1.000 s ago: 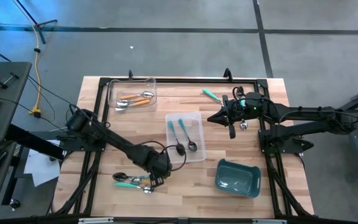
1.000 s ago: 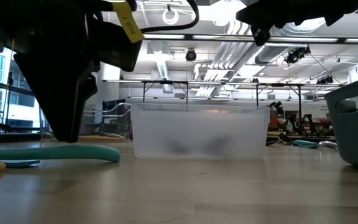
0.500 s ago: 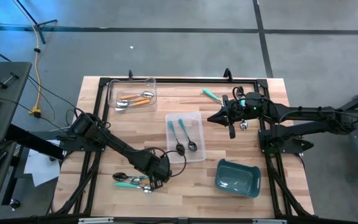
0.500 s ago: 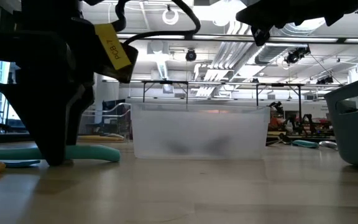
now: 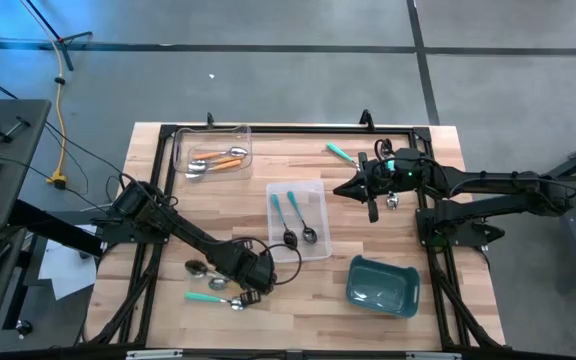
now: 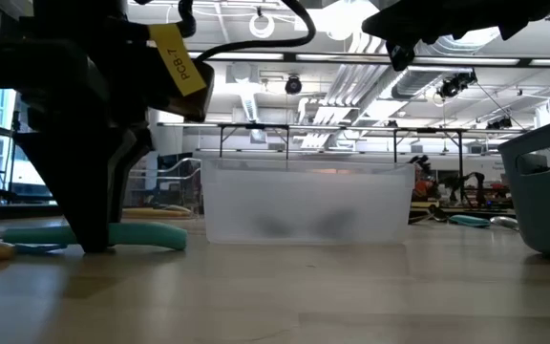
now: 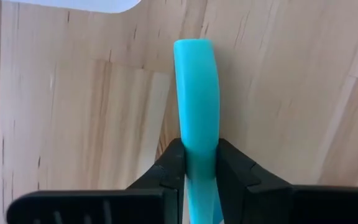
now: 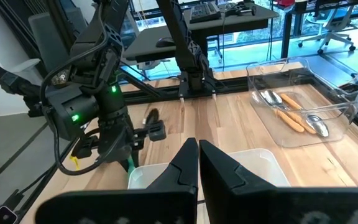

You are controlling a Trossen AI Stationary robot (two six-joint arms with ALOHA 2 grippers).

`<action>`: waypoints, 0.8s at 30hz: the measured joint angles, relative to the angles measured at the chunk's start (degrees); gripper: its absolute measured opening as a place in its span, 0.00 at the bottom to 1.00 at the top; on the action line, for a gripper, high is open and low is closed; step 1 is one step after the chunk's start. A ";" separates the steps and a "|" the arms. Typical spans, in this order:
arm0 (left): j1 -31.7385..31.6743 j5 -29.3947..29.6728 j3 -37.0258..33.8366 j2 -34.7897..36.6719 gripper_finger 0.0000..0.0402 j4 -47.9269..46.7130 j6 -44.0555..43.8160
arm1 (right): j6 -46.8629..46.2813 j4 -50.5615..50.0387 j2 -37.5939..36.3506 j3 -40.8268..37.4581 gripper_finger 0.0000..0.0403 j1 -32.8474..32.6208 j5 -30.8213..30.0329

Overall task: Sort silverware by color (type)
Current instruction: Put the light blue spoon into the blue bin

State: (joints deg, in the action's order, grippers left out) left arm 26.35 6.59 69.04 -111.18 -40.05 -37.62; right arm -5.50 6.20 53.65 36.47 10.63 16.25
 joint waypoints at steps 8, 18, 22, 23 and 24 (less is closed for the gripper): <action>-0.13 -1.32 0.00 -0.01 0.10 0.03 3.50 | -0.02 0.02 0.00 0.00 0.00 0.00 -0.09; -0.35 -1.39 -0.17 13.08 0.10 -6.40 8.01 | 1.01 0.00 0.00 0.00 0.00 0.00 -0.09; -0.88 2.37 -0.24 22.83 0.10 -6.75 8.08 | 1.01 0.02 0.00 0.00 0.00 0.00 -0.08; -1.16 3.69 -0.22 25.63 0.10 -6.35 8.06 | 1.01 0.01 0.00 0.00 0.00 0.00 -0.08; -1.51 5.57 -0.22 28.05 0.10 -6.12 8.00 | 1.01 0.04 0.00 0.00 0.00 0.00 -0.07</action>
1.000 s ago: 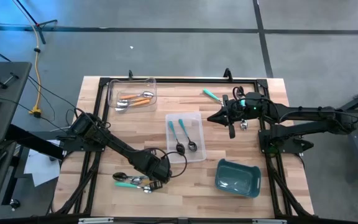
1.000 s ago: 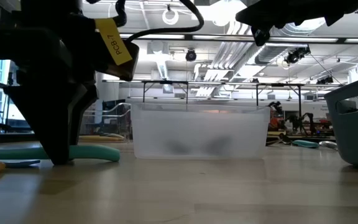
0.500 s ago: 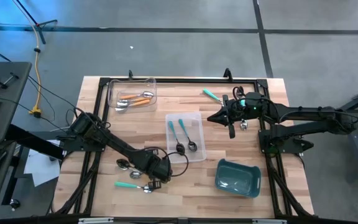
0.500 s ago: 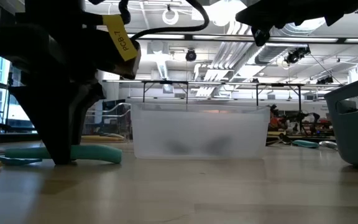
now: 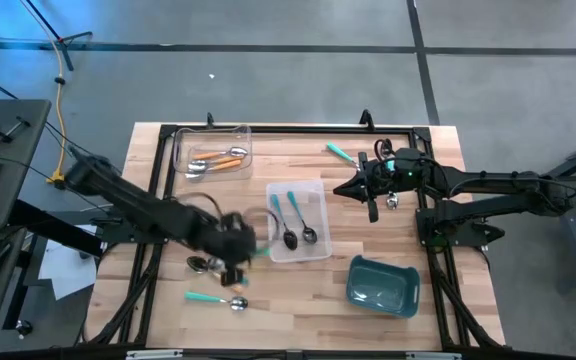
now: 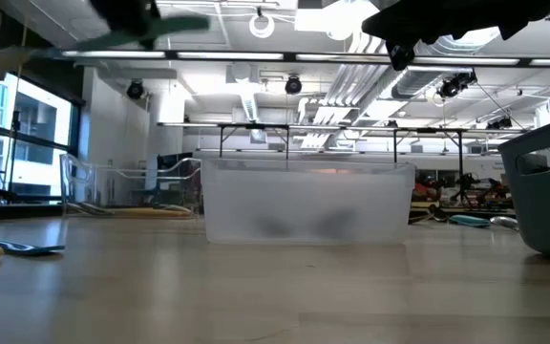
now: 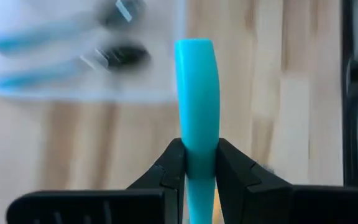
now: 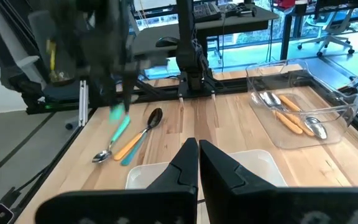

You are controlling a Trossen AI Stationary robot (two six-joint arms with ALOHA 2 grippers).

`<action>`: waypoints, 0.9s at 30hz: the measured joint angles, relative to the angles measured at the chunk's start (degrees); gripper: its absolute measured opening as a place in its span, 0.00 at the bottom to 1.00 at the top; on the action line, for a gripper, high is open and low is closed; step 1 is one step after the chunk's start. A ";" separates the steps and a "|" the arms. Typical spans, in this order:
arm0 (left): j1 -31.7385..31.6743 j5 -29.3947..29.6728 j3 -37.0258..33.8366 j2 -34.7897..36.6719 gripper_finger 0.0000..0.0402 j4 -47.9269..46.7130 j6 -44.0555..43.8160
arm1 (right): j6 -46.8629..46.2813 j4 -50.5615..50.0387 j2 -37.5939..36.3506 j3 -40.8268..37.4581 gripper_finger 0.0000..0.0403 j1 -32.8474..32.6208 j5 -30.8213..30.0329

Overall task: Sort silverware by color (type)
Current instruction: Put the light blue spoon into the blue bin

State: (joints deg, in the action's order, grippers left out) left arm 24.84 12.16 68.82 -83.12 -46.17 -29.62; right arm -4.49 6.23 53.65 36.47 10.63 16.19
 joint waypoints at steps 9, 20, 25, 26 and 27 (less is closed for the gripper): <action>-6.06 22.79 -3.96 18.68 0.10 12.52 6.84 | -2.10 2.21 0.00 0.00 0.00 -0.02 1.30; -18.48 11.41 -31.53 30.82 0.10 59.89 15.32 | -5.38 7.93 0.02 0.00 0.00 -0.15 1.63; -24.88 2.02 -35.89 30.81 0.10 65.91 15.01 | -6.01 10.92 0.02 0.00 0.00 -0.15 0.95; -26.03 -0.43 -36.21 30.79 0.10 66.58 15.26 | -5.98 10.86 0.02 0.01 0.00 -0.15 0.36; -27.10 -2.40 -36.37 30.79 0.10 66.75 15.56 | -5.82 10.66 0.02 0.00 0.00 -0.15 0.13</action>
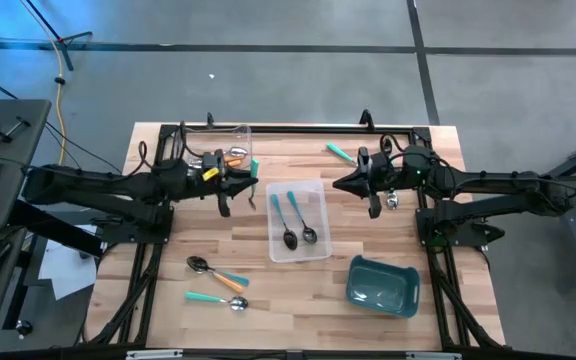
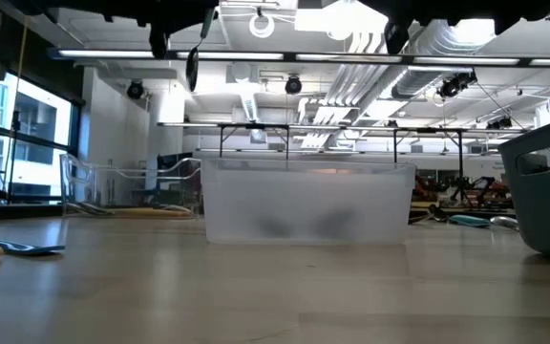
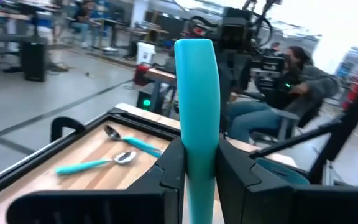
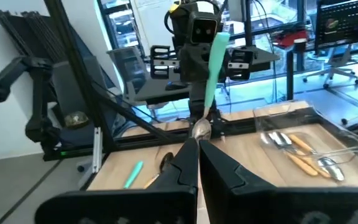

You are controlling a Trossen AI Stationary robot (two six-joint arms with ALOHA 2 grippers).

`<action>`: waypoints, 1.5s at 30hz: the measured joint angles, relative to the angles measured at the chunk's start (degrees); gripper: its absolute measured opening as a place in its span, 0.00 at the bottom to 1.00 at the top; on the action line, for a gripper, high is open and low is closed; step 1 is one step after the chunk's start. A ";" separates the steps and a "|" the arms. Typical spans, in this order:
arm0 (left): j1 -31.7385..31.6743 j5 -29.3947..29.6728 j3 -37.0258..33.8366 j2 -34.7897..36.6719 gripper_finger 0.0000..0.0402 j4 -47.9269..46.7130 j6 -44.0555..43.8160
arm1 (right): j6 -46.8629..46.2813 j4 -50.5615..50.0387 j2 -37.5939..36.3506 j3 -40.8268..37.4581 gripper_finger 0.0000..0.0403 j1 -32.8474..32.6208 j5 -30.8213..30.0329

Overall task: Sort silverware by color (type)
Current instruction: Put the light blue spoon into the blue bin

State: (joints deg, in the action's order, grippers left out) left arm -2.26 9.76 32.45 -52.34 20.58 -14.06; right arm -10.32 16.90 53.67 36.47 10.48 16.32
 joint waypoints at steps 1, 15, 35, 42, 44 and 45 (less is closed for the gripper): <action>-0.91 -1.98 0.00 0.00 0.10 0.24 0.64 | 0.28 -0.24 0.00 0.00 0.00 0.00 -0.38; -8.25 -17.18 0.04 0.26 0.11 7.20 5.17 | -0.19 -0.24 0.27 0.00 0.00 -0.01 -4.13; -7.76 -18.36 3.93 -12.72 0.11 18.78 2.46 | -3.77 5.20 25.68 17.58 0.48 -3.78 -8.42; -7.76 -20.65 7.00 -16.05 0.11 19.72 3.71 | -2.68 5.16 33.12 23.53 0.59 -3.78 -6.65; -7.75 -21.39 7.54 -16.83 0.11 20.05 3.71 | -2.68 5.18 34.56 24.69 0.58 -3.78 -6.23; -7.74 -21.53 7.56 -17.01 0.11 19.91 3.71 | -2.68 5.17 35.00 25.02 0.58 -3.78 -5.90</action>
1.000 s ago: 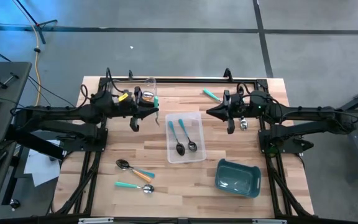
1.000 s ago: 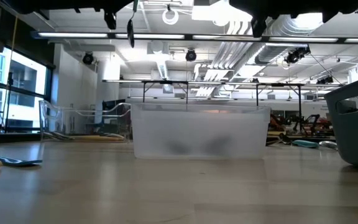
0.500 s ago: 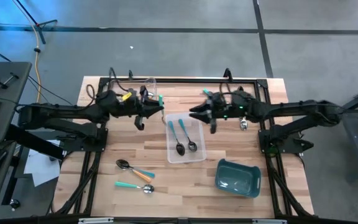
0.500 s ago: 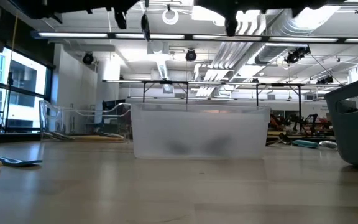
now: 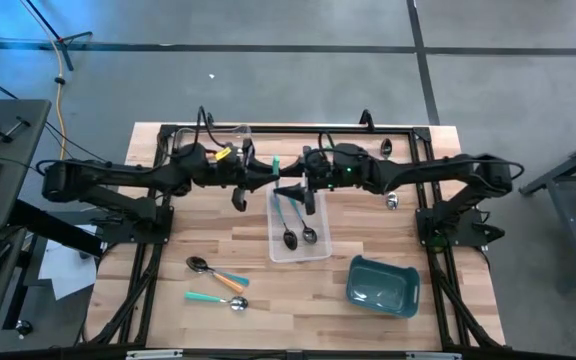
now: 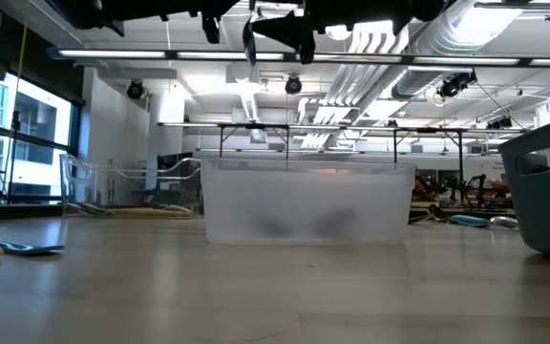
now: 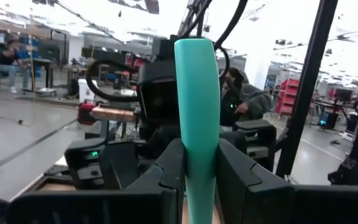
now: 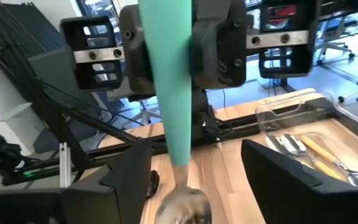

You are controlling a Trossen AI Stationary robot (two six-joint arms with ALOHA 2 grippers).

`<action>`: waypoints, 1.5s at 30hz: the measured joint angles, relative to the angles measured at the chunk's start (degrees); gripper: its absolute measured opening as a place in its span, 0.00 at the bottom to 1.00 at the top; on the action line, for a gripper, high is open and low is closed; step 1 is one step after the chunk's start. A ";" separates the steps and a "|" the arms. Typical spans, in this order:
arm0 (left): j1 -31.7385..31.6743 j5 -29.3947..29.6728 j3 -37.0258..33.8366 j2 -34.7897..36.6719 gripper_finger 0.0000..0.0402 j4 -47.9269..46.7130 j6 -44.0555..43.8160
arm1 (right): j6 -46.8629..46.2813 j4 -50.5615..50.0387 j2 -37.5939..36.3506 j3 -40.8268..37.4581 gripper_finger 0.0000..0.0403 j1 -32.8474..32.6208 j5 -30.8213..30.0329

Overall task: Sort silverware by color (type)
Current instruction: Put the light blue spoon into the blue bin

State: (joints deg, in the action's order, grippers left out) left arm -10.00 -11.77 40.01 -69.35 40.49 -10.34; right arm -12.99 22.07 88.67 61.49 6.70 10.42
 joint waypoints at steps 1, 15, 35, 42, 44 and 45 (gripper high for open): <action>0.00 0.00 0.00 -0.22 0.11 -0.11 0.02 | 0.00 -0.14 0.35 0.46 0.57 -0.01 0.54; -0.11 0.15 -0.02 -0.23 0.11 -0.17 0.08 | 0.62 0.42 0.67 1.18 0.12 0.00 2.57; -1.79 0.03 -0.03 1.46 0.33 -4.32 -3.94 | 3.58 -1.74 0.62 1.12 0.06 0.87 4.45; -2.90 0.46 -0.03 8.55 0.42 -19.13 -2.00 | 6.22 -9.28 -3.00 1.10 0.06 3.13 5.38; -2.91 0.49 -0.05 11.16 0.43 -24.86 -1.02 | 7.27 -13.32 -4.93 1.12 0.06 3.86 5.47; -2.91 0.49 -0.06 12.62 0.44 -27.75 -0.83 | 8.02 -15.92 -5.90 1.05 0.06 4.17 5.46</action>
State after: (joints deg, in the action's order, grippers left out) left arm -12.91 -11.29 39.95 -56.73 12.74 -11.18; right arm -4.98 6.15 82.77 62.54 10.87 15.88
